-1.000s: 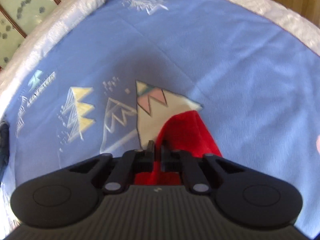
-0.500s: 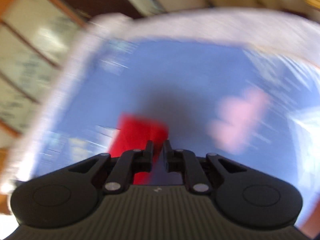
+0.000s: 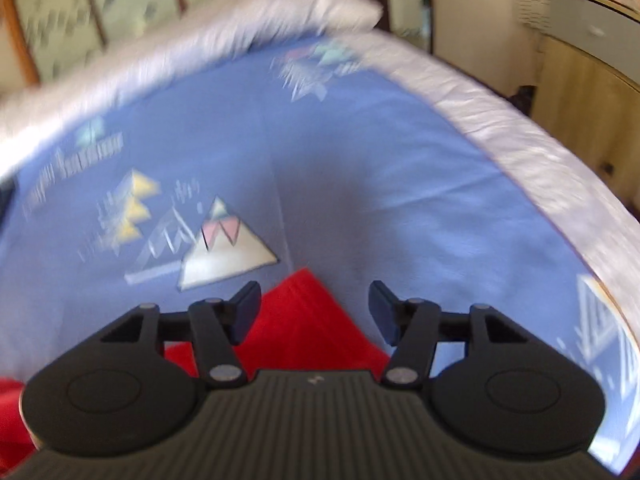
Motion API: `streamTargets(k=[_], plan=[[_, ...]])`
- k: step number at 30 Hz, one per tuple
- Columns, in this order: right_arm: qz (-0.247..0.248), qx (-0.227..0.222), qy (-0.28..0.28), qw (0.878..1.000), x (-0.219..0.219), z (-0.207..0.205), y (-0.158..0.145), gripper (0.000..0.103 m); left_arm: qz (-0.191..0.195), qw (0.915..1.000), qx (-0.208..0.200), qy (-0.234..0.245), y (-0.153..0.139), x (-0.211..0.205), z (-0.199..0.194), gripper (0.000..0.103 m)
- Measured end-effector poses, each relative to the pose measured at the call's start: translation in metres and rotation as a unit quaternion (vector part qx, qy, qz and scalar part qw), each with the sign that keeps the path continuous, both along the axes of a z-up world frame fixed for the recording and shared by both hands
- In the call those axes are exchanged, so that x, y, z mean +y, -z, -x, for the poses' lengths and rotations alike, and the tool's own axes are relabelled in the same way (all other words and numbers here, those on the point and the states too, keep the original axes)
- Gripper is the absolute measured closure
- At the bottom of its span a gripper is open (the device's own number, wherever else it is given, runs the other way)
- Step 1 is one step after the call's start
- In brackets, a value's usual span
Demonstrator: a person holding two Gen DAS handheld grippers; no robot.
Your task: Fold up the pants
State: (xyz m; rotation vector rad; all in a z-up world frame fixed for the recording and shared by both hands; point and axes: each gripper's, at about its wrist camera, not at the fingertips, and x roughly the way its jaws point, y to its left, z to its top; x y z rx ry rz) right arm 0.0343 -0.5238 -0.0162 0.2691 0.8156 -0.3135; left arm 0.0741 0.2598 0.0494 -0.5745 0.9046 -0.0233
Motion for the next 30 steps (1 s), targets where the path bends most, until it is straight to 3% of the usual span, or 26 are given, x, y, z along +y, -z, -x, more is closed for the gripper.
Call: streamTargets(k=[2,3,4,5,10,15,17,19,20,21,22,24,27,30], plan=[[-0.004,0.048,-0.025,0.999,0.002,-0.014,0.018,0.031,-0.004,1.0000,0.001,0.002,-0.002,-0.001,-0.002,0.084],[-0.002,0.057,-0.030,0.998,0.005,-0.015,0.023,0.044,-0.007,1.0000,0.001,0.003,-0.003,-0.001,-0.004,0.084],[0.016,0.043,-0.041,0.998,0.013,-0.010,0.017,0.062,-0.012,0.9999,0.002,0.005,-0.003,-0.002,-0.008,0.084],[0.026,0.034,-0.061,0.997,0.019,-0.009,0.012,0.090,-0.020,0.9998,0.004,0.008,-0.005,-0.003,-0.013,0.084],[0.038,-0.045,-0.020,0.998,0.005,-0.017,-0.029,0.091,-0.036,0.9992,-0.009,0.017,-0.023,-0.012,-0.066,0.084],[0.025,-0.117,0.049,0.992,-0.028,-0.071,-0.064,0.090,-0.064,0.9969,-0.028,0.035,-0.025,-0.053,-0.153,0.084],[0.014,-0.123,0.073,0.990,-0.035,-0.099,-0.060,0.088,-0.090,0.9949,-0.030,0.035,-0.012,-0.075,-0.191,0.082],[-0.013,-0.116,0.094,0.989,-0.039,-0.125,-0.045,0.077,-0.113,0.9926,-0.024,0.037,0.010,-0.094,-0.223,0.073],[-0.025,-0.100,0.103,0.989,-0.039,-0.134,-0.036,0.062,-0.134,0.9903,-0.006,0.036,0.028,-0.105,-0.239,0.065],[-0.028,-0.072,0.112,0.991,-0.038,-0.144,-0.025,0.054,-0.161,0.9863,0.022,0.028,0.044,-0.112,-0.250,0.061],[-0.021,-0.050,0.115,0.992,-0.033,-0.149,-0.018,0.055,-0.181,0.9821,0.047,0.025,0.058,-0.117,-0.257,0.062],[-0.005,-0.043,0.098,0.994,-0.023,-0.143,-0.010,0.055,-0.181,0.9795,0.082,0.035,0.079,-0.114,-0.254,0.065],[-0.013,-0.069,0.059,0.996,-0.008,-0.104,-0.020,0.056,-0.143,0.9872,0.063,0.034,0.071,-0.087,-0.214,0.063],[-0.069,-0.117,0.032,0.990,0.001,-0.041,-0.036,0.054,-0.119,0.9920,0.042,0.010,0.048,-0.044,-0.157,0.061]])
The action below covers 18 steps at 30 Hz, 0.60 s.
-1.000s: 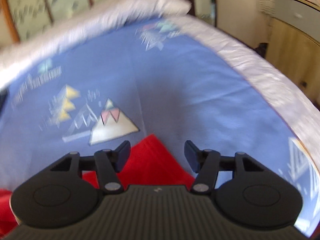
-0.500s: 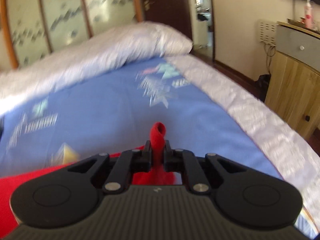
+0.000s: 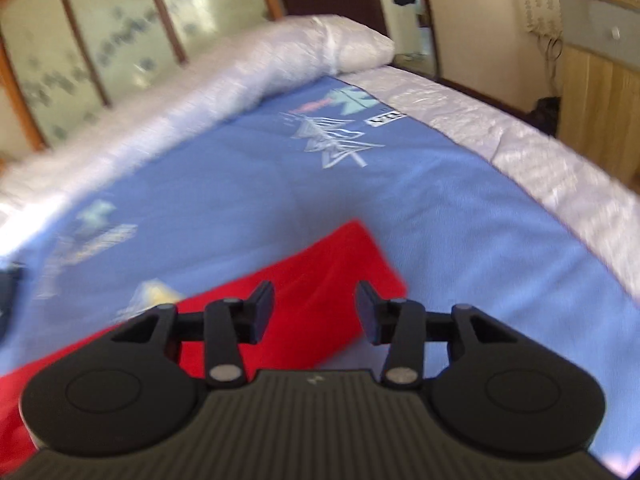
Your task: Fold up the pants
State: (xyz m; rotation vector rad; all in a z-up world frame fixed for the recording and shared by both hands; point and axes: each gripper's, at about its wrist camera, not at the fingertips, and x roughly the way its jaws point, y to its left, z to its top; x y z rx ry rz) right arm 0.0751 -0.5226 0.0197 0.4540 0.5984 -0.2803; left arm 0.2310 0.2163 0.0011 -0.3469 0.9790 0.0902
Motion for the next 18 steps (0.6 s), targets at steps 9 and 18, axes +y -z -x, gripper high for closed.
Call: streamTargets(k=[9,18], plan=[[-0.023,-0.028,-0.045,0.998,0.067,0.171,-0.008,0.043,0.099,0.9925,-0.002,-0.072,-0.018,0.093,0.163,0.052],[0.062,0.008,-0.147,0.987,0.120,0.202,-0.003,0.032,0.167,0.9855,0.027,-0.014,0.018,0.042,0.194,0.040]])
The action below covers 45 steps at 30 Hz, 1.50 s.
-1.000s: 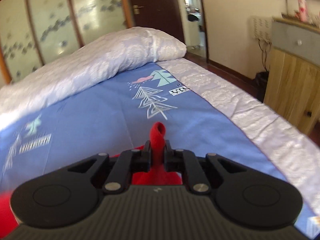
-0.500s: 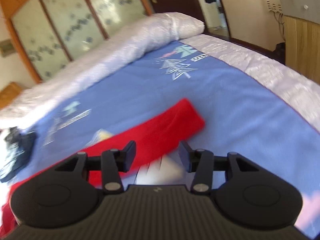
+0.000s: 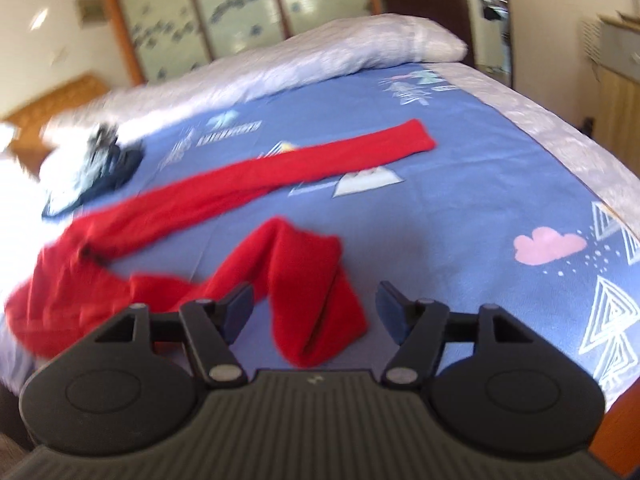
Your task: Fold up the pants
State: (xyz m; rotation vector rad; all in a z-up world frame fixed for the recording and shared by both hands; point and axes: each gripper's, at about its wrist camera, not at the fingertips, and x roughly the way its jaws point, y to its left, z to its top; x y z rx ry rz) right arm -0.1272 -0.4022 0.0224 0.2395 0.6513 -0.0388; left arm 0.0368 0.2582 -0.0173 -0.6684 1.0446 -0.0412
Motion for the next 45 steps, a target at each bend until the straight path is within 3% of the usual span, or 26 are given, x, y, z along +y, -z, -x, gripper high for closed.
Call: streamTargets(k=[5,6,7,8,9,11,14,17,19,20,21,25,29,32,35,38,41,45], plan=[[0.038,0.047,-0.033,0.998,0.014,-0.026,0.027,0.029,0.046,0.9987,0.023,0.004,0.022,-0.021,-0.017,0.042],[0.041,0.062,-0.035,0.997,0.017,-0.033,0.033,0.036,0.049,0.9985,0.021,0.004,0.026,-0.026,-0.021,0.046],[0.050,0.069,-0.040,0.996,0.021,-0.037,0.039,0.049,0.047,0.9985,0.025,0.005,0.029,-0.031,-0.025,0.067],[0.073,0.074,-0.038,0.994,0.025,-0.039,0.042,0.088,0.047,0.9982,0.038,0.005,0.032,-0.035,-0.029,0.096],[0.107,0.082,-0.025,0.991,0.028,-0.043,0.043,0.090,0.054,0.9973,0.050,-0.001,0.035,-0.036,-0.031,0.098],[0.150,0.054,0.015,0.987,0.022,-0.039,0.029,0.091,0.056,0.9976,0.040,-0.010,0.029,-0.035,-0.029,0.098],[0.246,-0.001,0.096,0.965,-0.001,-0.020,-0.010,0.090,0.054,0.9985,0.012,-0.007,0.012,-0.028,-0.019,0.098],[0.275,-0.038,0.125,0.953,-0.023,0.000,-0.035,0.087,0.066,0.9978,0.002,-0.007,0.006,-0.025,-0.009,0.098],[0.346,-0.037,0.156,0.924,-0.026,0.003,-0.027,0.084,0.049,0.9987,0.002,-0.012,0.007,-0.028,-0.004,0.098],[0.369,-0.034,0.170,0.913,-0.029,0.005,-0.018,0.072,0.037,0.9993,0.003,-0.012,0.008,-0.029,-0.003,0.098],[0.368,-0.022,0.180,0.912,-0.037,0.008,-0.008,0.062,0.038,0.9992,0.008,-0.010,0.011,-0.029,-0.002,0.098],[0.248,0.051,0.248,0.935,-0.084,0.026,0.023,0.064,0.048,0.9985,0.026,-0.011,0.021,-0.026,-0.002,0.098],[0.096,0.027,0.302,0.948,-0.119,0.042,0.016,0.062,0.049,0.9985,0.023,-0.006,0.018,-0.025,-0.004,0.097],[0.025,-0.001,0.287,0.958,-0.122,0.024,0.004,0.062,0.047,0.9986,0.023,-0.005,0.018,-0.026,-0.007,0.097],[0.004,0.013,0.250,0.968,-0.111,-0.019,-0.002,0.061,0.049,0.9983,0.029,-0.008,0.021,-0.026,-0.008,0.096],[-0.027,0.048,0.217,0.975,-0.100,-0.059,0.005,0.053,0.050,0.9982,0.030,-0.010,0.020,-0.023,-0.006,0.092],[-0.047,0.089,0.211,0.972,-0.094,-0.105,0.014,0.049,0.046,0.9983,0.032,-0.014,0.018,-0.020,-0.006,0.078],[-0.046,0.154,0.224,0.961,-0.083,-0.150,0.026,0.043,0.033,0.9990,0.027,-0.010,0.017,-0.016,-0.010,0.070]])
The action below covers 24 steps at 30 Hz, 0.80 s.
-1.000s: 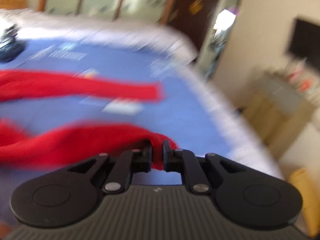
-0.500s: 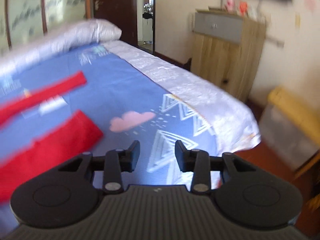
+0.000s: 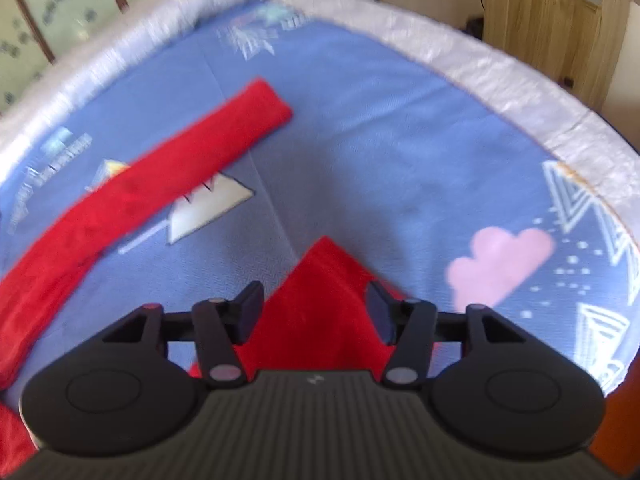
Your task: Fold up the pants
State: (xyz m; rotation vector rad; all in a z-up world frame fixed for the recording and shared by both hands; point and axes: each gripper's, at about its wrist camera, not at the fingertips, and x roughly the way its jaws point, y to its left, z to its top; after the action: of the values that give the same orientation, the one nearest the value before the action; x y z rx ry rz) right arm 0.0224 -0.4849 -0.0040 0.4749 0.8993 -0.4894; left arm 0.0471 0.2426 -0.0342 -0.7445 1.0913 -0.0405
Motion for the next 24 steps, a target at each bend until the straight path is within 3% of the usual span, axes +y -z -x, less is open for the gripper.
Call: streamTargets(k=[3,7,8,9,11,13,16,18,21,24], plan=[[0.046,0.038,0.010,0.998,0.011,-0.018,0.010,0.036,0.000,1.0000,0.009,0.000,0.007,0.002,-0.006,0.067],[0.098,0.065,0.008,0.993,0.024,-0.031,0.016,0.036,0.008,0.9998,0.016,0.004,0.016,0.002,-0.011,0.067],[0.109,0.066,0.004,0.992,0.026,-0.030,0.017,0.041,0.009,0.9998,0.016,0.006,0.018,0.002,-0.012,0.070],[0.120,0.063,-0.004,0.991,0.028,-0.029,0.018,0.056,0.010,0.9998,0.017,0.006,0.019,0.002,-0.014,0.072],[0.155,0.064,-0.020,0.986,0.032,-0.027,0.016,0.084,0.023,0.9995,0.020,0.009,0.024,0.003,-0.016,0.093],[0.146,0.050,-0.019,0.988,0.027,-0.015,0.010,0.092,0.033,0.9993,0.014,0.010,0.024,0.003,-0.016,0.097],[0.088,-0.036,0.029,0.995,0.007,0.025,-0.015,0.093,0.018,0.9996,-0.001,0.019,0.015,0.000,-0.012,0.097],[0.047,-0.118,0.061,0.990,-0.006,0.064,-0.038,0.093,0.018,0.9995,-0.013,0.023,0.007,0.001,-0.007,0.097],[0.000,-0.230,0.096,0.969,-0.020,0.135,-0.062,0.093,0.025,0.9992,-0.024,0.019,-0.002,0.006,0.001,0.097],[-0.048,-0.324,0.115,0.938,-0.034,0.209,-0.056,0.092,0.029,0.9991,-0.028,0.016,-0.004,0.009,0.007,0.097]])
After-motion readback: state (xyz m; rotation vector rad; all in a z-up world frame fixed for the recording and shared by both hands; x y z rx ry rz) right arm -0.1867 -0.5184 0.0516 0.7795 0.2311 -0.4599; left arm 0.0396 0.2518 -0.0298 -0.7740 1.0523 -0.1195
